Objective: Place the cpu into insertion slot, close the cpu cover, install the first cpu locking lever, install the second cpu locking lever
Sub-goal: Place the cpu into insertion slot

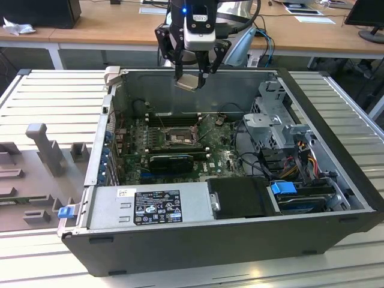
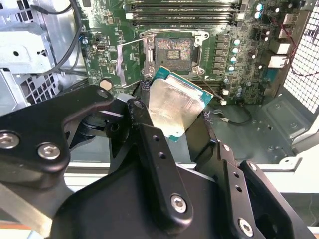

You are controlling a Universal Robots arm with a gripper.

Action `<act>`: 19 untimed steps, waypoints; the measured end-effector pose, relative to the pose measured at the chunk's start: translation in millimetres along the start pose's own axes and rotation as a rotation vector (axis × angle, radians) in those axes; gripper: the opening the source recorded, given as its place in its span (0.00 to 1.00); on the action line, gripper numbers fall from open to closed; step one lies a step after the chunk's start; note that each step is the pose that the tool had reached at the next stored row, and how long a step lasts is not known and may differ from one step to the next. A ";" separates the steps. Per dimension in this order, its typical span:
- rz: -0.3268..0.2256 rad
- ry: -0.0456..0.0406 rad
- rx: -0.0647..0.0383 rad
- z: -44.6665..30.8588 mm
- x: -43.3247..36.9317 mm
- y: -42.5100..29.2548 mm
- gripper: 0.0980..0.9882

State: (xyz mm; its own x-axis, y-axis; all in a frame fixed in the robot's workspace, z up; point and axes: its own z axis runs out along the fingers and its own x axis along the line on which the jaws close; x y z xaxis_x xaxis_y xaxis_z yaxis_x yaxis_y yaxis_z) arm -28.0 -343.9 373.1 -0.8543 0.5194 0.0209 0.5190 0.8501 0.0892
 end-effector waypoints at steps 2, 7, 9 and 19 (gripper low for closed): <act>0.010 -0.0009 0.000 0.0 0.0 0.0 0.49; 0.041 -0.0037 -0.001 0.0 0.0 0.0 0.49; 0.061 -0.0056 -0.001 -0.1 0.0 0.0 0.49; 0.128 -0.0123 -0.001 4.4 -0.1 -0.4 0.49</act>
State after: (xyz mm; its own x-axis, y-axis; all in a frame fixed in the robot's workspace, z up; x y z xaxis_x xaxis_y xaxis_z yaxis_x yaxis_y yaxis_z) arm -28.0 -343.9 368.6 -0.7804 0.6249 0.0199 0.6240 0.7765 0.0880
